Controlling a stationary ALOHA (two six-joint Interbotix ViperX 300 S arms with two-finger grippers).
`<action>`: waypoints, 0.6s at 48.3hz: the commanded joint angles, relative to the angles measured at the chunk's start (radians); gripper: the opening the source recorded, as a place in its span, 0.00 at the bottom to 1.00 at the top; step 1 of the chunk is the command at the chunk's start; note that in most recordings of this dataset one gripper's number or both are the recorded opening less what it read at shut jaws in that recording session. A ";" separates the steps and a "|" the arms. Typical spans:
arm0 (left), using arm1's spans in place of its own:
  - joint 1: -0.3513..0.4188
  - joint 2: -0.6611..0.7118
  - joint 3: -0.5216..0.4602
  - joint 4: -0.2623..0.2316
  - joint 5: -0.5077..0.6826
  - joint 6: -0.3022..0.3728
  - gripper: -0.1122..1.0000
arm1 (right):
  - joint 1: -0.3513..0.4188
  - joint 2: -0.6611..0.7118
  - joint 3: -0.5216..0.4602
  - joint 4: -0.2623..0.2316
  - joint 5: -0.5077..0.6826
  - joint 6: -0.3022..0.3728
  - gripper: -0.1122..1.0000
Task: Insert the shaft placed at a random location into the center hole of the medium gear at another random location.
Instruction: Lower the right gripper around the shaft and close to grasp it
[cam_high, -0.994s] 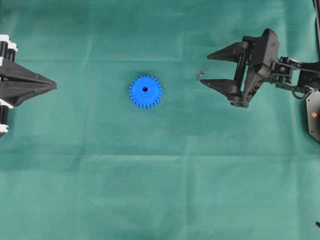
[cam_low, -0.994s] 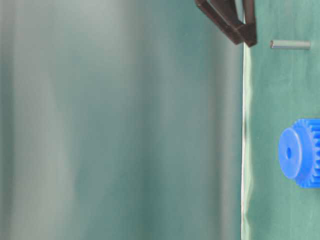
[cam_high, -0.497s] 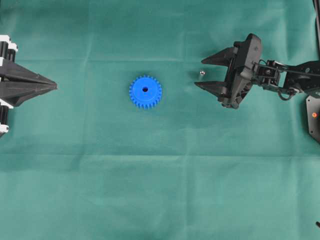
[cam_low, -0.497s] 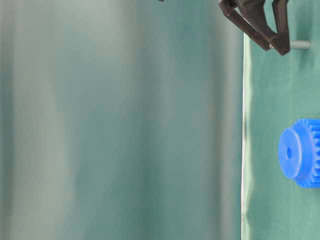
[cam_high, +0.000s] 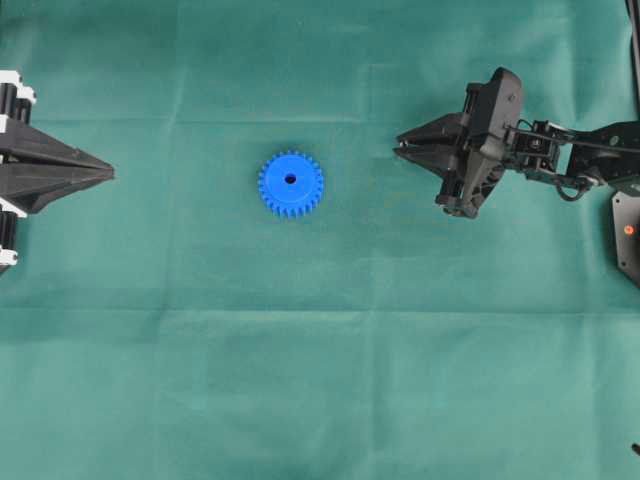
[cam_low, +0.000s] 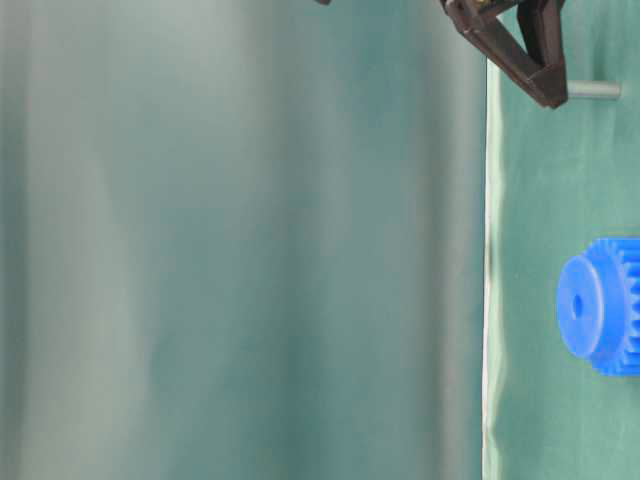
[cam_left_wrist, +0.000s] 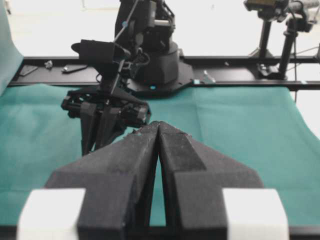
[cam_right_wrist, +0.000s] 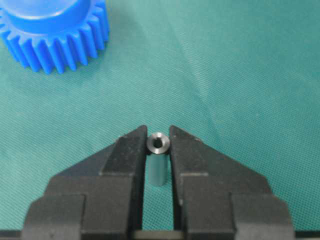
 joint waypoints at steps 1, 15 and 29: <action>0.000 0.005 -0.023 0.003 -0.002 0.000 0.10 | -0.003 -0.009 -0.009 -0.005 -0.015 -0.015 0.22; 0.000 0.005 -0.023 0.003 -0.002 0.000 0.10 | -0.003 -0.025 -0.011 -0.002 -0.008 -0.011 0.22; 0.002 0.005 -0.025 0.003 -0.003 0.000 0.10 | -0.003 -0.187 -0.026 0.002 0.169 -0.008 0.22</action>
